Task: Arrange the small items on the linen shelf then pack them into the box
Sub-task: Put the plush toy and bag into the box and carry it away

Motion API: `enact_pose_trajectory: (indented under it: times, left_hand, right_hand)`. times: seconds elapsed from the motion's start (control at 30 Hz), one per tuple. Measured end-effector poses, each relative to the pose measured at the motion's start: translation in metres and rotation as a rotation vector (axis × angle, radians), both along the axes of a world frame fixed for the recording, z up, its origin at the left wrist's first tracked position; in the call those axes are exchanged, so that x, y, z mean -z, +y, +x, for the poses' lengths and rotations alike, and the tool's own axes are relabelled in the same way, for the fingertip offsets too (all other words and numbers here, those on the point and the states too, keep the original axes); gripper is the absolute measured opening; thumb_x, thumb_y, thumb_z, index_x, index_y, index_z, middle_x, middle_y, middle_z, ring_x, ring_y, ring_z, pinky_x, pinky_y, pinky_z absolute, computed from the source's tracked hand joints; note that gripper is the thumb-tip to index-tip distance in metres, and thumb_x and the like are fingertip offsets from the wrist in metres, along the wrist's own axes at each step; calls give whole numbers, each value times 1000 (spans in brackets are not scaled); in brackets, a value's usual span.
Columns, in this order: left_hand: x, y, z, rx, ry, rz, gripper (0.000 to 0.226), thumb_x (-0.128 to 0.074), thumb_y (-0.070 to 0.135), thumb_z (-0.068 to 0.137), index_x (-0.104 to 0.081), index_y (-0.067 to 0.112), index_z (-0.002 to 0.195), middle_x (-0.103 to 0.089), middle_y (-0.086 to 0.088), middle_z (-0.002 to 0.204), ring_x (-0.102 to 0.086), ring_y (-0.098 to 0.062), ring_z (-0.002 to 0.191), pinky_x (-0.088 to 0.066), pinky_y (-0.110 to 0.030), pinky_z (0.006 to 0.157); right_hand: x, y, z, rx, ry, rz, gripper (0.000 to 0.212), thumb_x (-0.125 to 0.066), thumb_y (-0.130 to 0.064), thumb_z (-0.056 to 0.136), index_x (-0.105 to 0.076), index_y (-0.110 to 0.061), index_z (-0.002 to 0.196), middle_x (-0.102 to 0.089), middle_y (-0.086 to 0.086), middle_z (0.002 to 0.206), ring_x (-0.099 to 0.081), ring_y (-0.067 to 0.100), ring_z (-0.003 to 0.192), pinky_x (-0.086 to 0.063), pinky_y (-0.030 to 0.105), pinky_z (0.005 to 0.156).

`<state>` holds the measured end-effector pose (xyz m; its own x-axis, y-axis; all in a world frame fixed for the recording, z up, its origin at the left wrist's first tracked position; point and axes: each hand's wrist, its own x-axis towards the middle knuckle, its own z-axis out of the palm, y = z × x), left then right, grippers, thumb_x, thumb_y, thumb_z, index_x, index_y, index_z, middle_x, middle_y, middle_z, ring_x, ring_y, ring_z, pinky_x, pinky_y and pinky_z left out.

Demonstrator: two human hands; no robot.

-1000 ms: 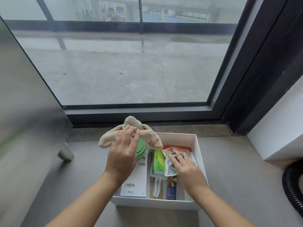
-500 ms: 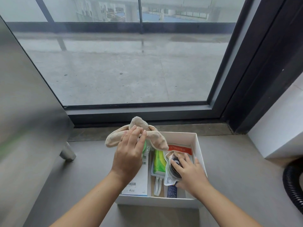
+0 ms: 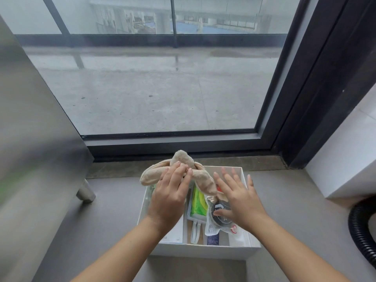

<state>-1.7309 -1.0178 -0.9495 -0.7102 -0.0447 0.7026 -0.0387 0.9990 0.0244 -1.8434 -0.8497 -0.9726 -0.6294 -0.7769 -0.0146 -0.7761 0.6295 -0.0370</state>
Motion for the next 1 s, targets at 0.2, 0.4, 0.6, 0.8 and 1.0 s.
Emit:
enact_pose_trajectory:
  times: [0.2,0.4,0.6,0.8,1.0]
  left_hand:
    - [8,16,-5,67,-52,-26,32,-56,-5,78,-67,-4,107,-65,-22,108,-61,-38,106,-51,-50,85]
    - [17,39,-14,133,-93,-43,37,-41,-1,80,-68,-3,106,-66,-21,107,-61,-38,104,-52,-50,84]
    - [29,58,-23,141,-148,-64,38,-40,2,79,-71,-2,101,-68,-20,104,-64,-37,101,-53,-48,83]
    - [47,68,-35,126,-290,-58,28,-61,7,71,-73,-1,95,-69,-18,101,-66,-34,97,-54,-45,80]
    - [56,78,-51,63,-502,32,64,-91,12,41,-70,-6,99,-68,-22,103,-64,-38,99,-55,-48,76]
  right_hand:
    - [-17,6,-3,-19,-30,-90,105,-48,-68,78,33,-30,132,33,-13,141,31,14,131,19,40,104]
    - [-17,19,-2,-24,-69,-77,102,-50,-65,79,30,-32,131,32,-17,139,31,13,132,16,43,108]
    - [-4,32,-11,19,-114,-34,100,-53,-63,79,27,-34,132,19,-14,151,25,14,138,11,49,110]
    - [9,40,-16,65,-136,30,98,-52,-62,80,15,-31,145,17,-9,155,20,19,141,11,51,110]
    - [20,46,-17,84,-151,111,98,-52,-61,82,16,-29,145,18,-6,155,21,23,140,10,53,110]
